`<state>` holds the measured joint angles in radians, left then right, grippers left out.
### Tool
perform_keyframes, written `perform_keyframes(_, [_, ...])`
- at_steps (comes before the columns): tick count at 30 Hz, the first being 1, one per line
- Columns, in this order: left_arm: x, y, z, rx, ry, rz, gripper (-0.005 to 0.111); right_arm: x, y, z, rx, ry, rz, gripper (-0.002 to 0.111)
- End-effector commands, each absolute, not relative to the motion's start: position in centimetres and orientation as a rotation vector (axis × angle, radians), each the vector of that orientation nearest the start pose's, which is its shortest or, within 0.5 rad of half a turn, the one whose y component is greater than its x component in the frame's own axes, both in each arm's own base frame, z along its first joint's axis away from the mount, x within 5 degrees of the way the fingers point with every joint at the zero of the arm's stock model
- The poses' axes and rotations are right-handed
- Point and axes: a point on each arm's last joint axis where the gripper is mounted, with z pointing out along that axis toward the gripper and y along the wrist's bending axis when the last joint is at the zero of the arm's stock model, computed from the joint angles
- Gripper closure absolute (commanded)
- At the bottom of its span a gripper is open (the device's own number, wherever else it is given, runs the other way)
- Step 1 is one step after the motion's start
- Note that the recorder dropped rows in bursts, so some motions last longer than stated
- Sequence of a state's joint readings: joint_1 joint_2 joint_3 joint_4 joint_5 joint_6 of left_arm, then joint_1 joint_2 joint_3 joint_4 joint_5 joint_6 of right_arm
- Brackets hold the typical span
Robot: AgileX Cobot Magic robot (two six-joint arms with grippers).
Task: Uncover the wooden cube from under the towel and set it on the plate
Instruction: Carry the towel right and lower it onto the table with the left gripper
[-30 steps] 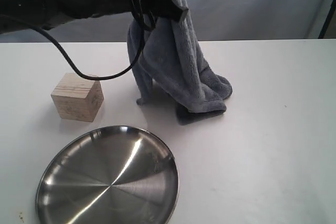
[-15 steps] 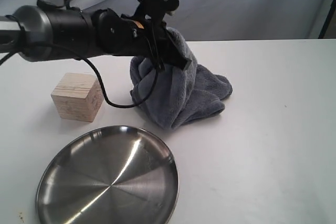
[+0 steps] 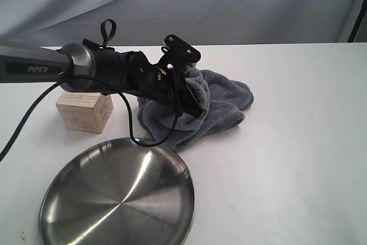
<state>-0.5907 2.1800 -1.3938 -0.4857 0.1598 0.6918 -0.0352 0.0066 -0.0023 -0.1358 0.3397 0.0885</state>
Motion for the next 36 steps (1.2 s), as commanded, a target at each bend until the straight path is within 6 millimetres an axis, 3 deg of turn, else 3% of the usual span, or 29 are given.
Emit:
perform_keyframes(1, [37.54,-26.3,10.45,0.997,2.276,-0.279,0.107,5.37,-0.55,18.39,0.021,1.809,-0.09,0.108])
perform_keyframes(10, [37.58,-26.29,10.11,1.0,2.276,-0.273,0.105,5.37,-0.55,18.39,0.021,1.809,-0.09,0.108])
perform_keyframes(17, [37.61,-26.29,10.13,0.997,2.273,-0.271,0.092,5.37,-0.55,18.39,0.021,1.809,-0.09,0.108])
perform_keyframes(21, [37.55,-26.29,9.99,0.986,2.288,-0.279,0.068,5.37,-0.55,18.39,0.021,1.809,-0.09,0.108])
perform_keyframes(25, [37.74,-26.31,10.12,0.914,2.295,-0.295,0.019,5.37,-0.55,18.39,0.021,1.809,-0.09,0.108])
perform_keyframes(27, [37.64,-26.34,10.08,0.874,2.324,-0.322,0.002,5.37,-0.55,18.39,0.021,1.809,-0.09,0.108])
perform_keyframes(36, [37.51,-26.36,10.74,0.889,2.32,-0.33,0.002,5.37,-0.55,18.39,0.021,1.809,-0.09,0.108])
